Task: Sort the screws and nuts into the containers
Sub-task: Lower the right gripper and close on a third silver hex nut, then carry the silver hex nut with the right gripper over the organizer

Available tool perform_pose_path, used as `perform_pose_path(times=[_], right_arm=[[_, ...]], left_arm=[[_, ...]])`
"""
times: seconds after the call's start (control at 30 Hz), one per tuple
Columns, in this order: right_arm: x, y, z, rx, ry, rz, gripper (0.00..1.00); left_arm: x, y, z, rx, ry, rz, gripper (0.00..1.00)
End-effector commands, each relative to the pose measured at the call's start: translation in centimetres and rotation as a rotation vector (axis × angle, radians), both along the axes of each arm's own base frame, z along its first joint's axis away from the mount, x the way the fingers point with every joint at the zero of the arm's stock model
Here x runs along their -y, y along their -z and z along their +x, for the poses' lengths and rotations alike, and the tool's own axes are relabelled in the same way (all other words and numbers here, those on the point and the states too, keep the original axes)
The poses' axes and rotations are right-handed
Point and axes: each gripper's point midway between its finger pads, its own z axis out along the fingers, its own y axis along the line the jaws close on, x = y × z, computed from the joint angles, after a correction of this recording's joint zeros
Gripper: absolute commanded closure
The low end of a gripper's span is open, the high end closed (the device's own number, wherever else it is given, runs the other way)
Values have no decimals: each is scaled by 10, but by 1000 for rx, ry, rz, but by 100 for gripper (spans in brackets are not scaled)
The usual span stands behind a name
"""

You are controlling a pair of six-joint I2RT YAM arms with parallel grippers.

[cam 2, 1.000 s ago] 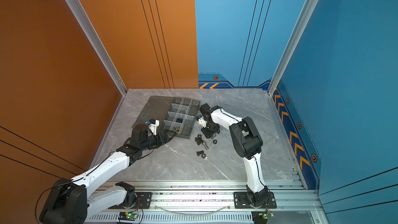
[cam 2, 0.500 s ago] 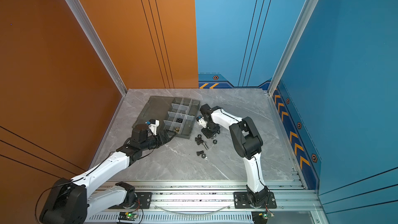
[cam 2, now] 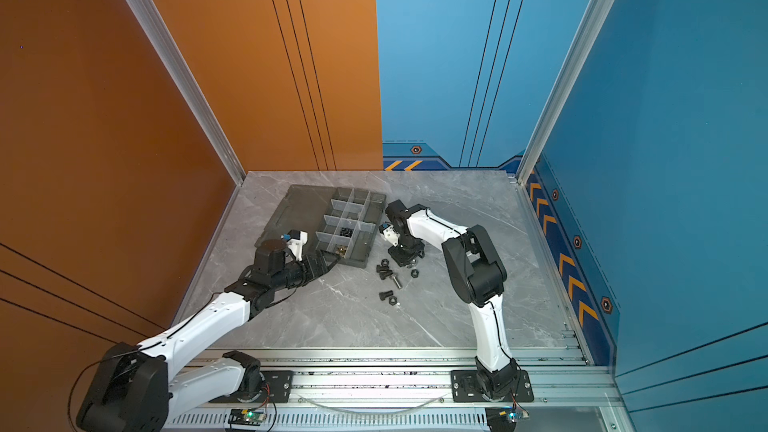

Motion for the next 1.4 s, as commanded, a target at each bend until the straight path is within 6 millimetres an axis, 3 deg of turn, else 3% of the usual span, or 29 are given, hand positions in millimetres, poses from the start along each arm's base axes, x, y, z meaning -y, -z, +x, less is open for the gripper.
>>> perform_pose_path(times=[0.0,0.27,0.33,0.6,0.83,0.93,0.97,1.17,1.37], right_arm=[[-2,17,-2,-33,16,0,76],[-9,-9,14,38,67,90,94],[-14,-29,19,80,79,147,96],[-34,-87,47,196,89,313,99],[-70,-124,81,262,95,452,98],[-90,-153,103,338,107,536,98],[-95,-142,109,329,117,543,98],[-123,-149,146,402,194,649,98],[-148,-137,170,395,227,725,98]], left_arm=[[1,-9,6,40,-1,0,2],[1,-10,5,39,-2,-1,2],[1,-9,5,39,0,0,2],[0,-12,4,48,-5,-5,2],[-2,-11,2,51,-12,-13,2],[-2,-12,1,53,-10,-11,2],[-3,-12,1,53,-11,-10,3],[-4,-11,1,46,-14,-10,2],[-5,-12,1,50,-15,-12,2]])
